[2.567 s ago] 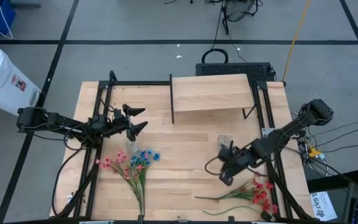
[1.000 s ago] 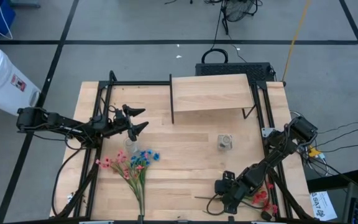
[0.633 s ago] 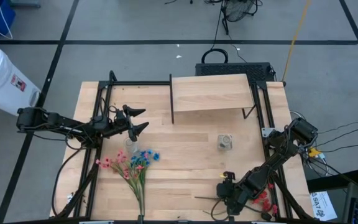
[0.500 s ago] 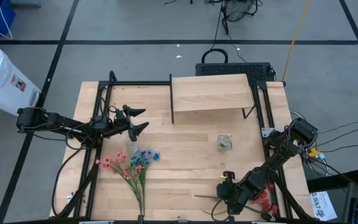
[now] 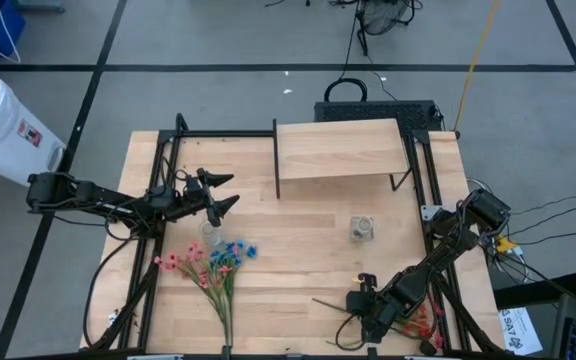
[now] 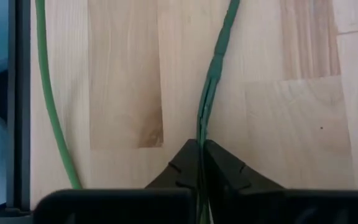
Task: Pick and place flowers into a vace then onto a shelf
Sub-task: Put the red flowers into the right transparent vase
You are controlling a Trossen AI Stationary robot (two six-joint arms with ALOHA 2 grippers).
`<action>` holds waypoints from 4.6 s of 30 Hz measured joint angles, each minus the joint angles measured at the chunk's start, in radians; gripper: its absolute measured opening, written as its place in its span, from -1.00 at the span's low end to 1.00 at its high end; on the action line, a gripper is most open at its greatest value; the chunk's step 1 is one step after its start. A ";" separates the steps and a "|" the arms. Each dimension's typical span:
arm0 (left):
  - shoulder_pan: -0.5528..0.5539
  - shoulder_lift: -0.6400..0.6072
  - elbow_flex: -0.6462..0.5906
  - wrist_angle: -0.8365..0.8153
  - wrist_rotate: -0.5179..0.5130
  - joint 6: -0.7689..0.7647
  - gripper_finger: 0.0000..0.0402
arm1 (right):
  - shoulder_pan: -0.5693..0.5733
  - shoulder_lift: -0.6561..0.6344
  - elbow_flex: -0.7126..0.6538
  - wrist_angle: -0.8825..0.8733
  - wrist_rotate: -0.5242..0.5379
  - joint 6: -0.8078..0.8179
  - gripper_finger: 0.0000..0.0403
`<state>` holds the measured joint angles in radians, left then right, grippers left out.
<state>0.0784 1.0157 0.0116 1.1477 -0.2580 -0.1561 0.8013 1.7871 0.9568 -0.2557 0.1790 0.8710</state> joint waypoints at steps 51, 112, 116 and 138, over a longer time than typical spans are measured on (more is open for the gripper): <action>0.038 0.000 0.000 -0.038 -0.013 0.028 0.82 | -0.241 -0.275 0.511 -1.320 0.035 -0.101 -1.00; 0.040 0.000 0.000 -0.031 -0.015 0.049 0.82 | -0.506 -0.357 0.604 -1.315 -0.424 0.484 -1.00; 0.039 0.000 0.000 -0.031 -0.015 0.049 0.82 | -0.555 -0.357 0.603 -1.316 -0.471 0.480 -1.00; 0.039 0.000 0.000 -0.032 -0.014 0.062 0.82 | -0.777 -0.357 0.504 -1.316 -0.702 0.306 -1.00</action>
<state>0.1177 1.0154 0.0116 1.1160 -0.2722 -0.0940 0.0245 1.4303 1.4612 -1.5713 -0.5233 1.1773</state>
